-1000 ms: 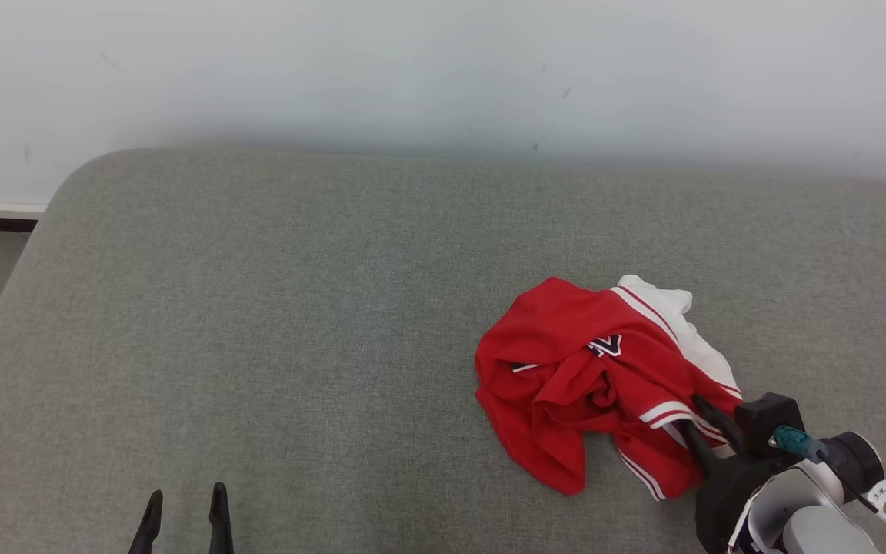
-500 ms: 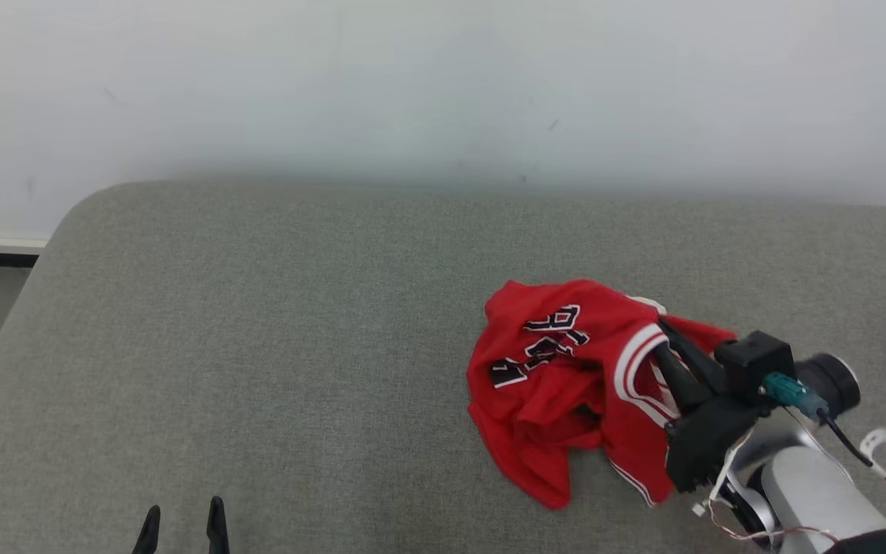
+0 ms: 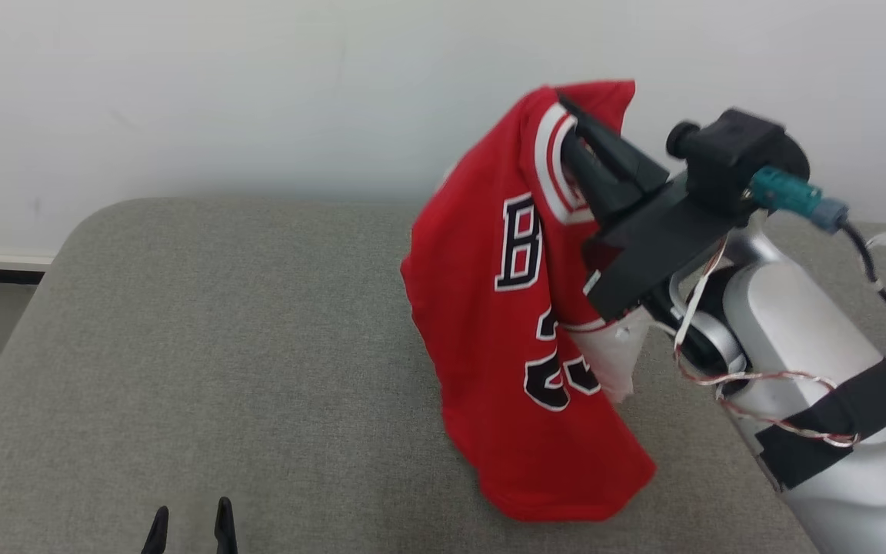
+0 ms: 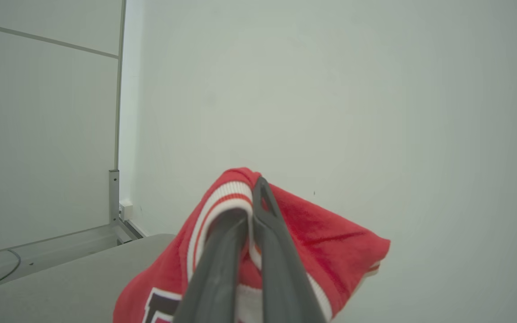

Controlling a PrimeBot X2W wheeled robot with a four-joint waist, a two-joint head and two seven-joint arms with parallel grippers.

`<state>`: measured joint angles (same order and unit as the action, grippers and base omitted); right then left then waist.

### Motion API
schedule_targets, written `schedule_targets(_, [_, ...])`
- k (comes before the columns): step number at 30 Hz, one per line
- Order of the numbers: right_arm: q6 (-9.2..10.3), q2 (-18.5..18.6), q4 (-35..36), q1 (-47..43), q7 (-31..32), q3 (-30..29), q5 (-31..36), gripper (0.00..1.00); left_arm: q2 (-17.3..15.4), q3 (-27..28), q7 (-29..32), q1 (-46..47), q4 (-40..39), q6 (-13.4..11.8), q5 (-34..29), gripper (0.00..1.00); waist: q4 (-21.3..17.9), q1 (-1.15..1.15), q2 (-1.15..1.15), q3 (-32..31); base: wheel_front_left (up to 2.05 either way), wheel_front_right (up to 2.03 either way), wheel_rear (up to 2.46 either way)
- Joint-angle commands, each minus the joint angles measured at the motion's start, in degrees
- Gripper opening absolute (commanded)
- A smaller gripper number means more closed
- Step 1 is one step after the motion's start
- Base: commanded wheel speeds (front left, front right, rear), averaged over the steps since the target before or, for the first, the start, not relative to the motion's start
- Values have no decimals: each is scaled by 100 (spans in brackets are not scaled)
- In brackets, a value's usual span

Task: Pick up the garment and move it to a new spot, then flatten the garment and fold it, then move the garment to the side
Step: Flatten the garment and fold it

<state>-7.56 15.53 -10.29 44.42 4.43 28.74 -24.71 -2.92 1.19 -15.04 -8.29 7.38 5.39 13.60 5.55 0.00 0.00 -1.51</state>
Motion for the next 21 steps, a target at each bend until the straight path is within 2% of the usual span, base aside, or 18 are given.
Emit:
schedule_targets(1, [14, -4, 11, 65, -36, -67, -38, 0, 6, 5, -18, -64, -15, -18, 24, 100, 40, 0, 0, -23, 0, 0, 0])
schedule_targets(7, [14, -245, -59, 95, -122, -962, -11, 0, 8, 49, -19, -161, -43, -36, 40, 100, 104, 0, 0, -71, 0, 0, 0])
schedule_targets(13, [14, -64, -638, -715, 238, -1937, 1007, 0, 7, 62, -18, -212, -102, -55, 27, 100, 56, 0, 0, -51, 0, 0, 0])
schedule_targets(21, [14, 171, -1338, -2178, 301, -2607, 2123, 0, 7, -16, -19, -107, -97, 2, -15, 100, -95, 0, 0, 70, 0, 0, 0])
